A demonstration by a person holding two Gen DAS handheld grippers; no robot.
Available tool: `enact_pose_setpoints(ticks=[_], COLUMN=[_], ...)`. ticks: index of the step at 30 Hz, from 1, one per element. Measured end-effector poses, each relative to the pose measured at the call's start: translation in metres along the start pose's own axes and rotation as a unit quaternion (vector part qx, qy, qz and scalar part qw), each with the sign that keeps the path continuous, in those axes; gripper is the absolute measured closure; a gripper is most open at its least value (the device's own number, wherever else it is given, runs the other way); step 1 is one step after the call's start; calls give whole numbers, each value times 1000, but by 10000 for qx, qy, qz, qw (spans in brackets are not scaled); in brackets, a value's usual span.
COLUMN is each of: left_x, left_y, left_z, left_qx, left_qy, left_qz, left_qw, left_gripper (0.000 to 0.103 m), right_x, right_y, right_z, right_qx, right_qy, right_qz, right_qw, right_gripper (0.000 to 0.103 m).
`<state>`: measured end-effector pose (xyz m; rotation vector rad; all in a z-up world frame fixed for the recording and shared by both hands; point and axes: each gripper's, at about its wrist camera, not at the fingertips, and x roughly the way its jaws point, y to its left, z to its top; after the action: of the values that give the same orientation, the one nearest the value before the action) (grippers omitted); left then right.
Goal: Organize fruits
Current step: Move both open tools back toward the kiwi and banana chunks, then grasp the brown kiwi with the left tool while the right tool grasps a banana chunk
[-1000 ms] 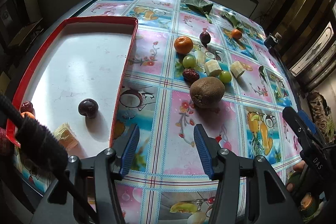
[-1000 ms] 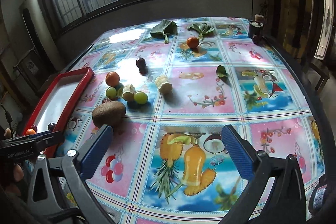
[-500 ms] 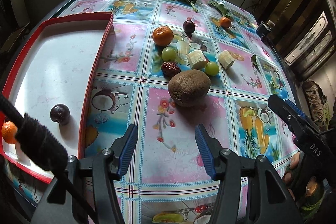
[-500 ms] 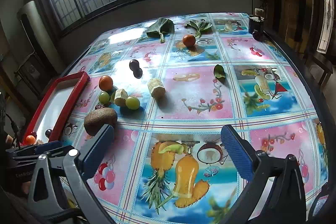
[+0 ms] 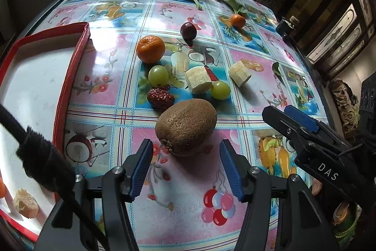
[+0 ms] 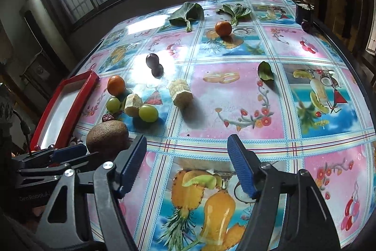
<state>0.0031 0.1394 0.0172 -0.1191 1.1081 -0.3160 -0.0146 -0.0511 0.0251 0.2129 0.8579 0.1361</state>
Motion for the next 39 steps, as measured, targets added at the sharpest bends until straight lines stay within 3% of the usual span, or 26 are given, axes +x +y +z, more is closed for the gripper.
enact_pose_setpoints(ticks=[9,14,19,26,39], left_x=[21,23,23,13,-37], left_y=[2,-1,-2,1,3], left_z=[13,14,13,4,-15], left_qx=[9,107,137,75,53], left_qy=[58,-39,-97,-119,-538], left_qz=[-113,-105,-71,-21,299], left_qw=[9999,9999,9998,9999,9981], left_gripper=[44,46,51,52,52], right_x=[41,65,67,49,-2], right_y=[12,7,6,2,12], right_z=[36,44,44,41,13], right_qx=[-354,-301,-300,-115,-3], right_qy=[202,423,361,216,15], right_qz=[27,-3,21,122,343], right_qw=[9992,9987,9989,9996,9994], right_gripper=[49,63,71,72,72])
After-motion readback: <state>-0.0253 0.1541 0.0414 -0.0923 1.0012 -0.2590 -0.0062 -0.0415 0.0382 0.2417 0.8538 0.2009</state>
